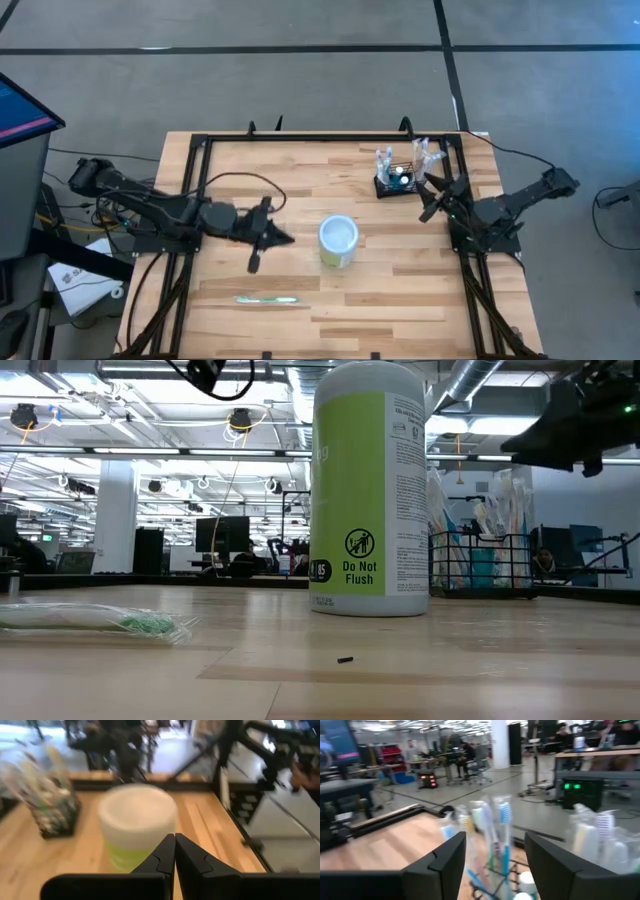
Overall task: Pick & Place toothbrushing station
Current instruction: Put the green toothbrush into the wire organizer
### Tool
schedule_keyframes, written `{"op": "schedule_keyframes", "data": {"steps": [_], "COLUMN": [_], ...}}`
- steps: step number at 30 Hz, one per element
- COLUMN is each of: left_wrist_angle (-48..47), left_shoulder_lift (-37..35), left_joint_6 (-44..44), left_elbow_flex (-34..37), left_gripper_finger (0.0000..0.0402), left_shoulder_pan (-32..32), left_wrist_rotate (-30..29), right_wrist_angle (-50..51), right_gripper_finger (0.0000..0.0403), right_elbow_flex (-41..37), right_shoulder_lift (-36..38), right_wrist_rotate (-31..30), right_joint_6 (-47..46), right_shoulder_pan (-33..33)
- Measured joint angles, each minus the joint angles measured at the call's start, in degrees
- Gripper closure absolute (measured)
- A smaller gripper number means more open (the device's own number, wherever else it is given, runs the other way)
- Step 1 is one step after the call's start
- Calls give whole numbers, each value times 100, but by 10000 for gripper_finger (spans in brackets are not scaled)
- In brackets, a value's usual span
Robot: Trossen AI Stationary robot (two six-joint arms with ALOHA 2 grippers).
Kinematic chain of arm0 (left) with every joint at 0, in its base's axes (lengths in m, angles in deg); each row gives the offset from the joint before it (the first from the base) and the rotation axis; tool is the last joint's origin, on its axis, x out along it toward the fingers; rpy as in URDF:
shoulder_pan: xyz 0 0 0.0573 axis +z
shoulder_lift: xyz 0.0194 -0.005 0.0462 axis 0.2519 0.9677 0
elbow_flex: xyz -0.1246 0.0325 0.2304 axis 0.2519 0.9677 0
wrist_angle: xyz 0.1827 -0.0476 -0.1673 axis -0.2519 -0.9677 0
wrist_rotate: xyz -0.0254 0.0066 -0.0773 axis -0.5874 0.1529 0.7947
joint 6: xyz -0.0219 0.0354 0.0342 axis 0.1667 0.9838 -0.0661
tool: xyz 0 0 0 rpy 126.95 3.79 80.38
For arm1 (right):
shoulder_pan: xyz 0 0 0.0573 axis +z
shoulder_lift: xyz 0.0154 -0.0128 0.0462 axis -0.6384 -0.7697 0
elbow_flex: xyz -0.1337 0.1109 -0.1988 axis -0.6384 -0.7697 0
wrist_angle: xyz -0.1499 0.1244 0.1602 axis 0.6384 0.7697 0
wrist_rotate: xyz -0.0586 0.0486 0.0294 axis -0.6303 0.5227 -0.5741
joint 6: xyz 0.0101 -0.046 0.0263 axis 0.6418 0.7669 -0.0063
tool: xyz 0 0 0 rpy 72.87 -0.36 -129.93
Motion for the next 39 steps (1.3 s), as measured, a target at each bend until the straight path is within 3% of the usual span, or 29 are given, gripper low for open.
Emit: {"op": "schedule_keyframes", "data": {"steps": [8, 14, 22, 39], "left_wrist_angle": [-800, -1034, -1044, -1064], "left_shoulder_lift": [170, 664, 1392, 2683], "left_joint_6": [-728, -1487, -2379, -3430], "left_elbow_flex": [2, 8, 7, 7], "left_gripper_finger": [387, 345, 305, 302], "left_shoulder_pan": [-861, -1400, -1867, -2113], "left_wrist_rotate": [-4, -124, -146, 20], "right_wrist_angle": [-136, -286, -1230, -2749], "right_gripper_finger": [229, 236, 237, 238], "right_elbow_flex": [0, 0, 0, 42], "right_shoulder_lift": [0, -2, -251, -1501], "right_wrist_rotate": [4, 7, 25, 26], "right_joint_6": [-1, 81, 911, 1759], "right_shoulder_pan": [744, 1186, 1560, 1791]}}
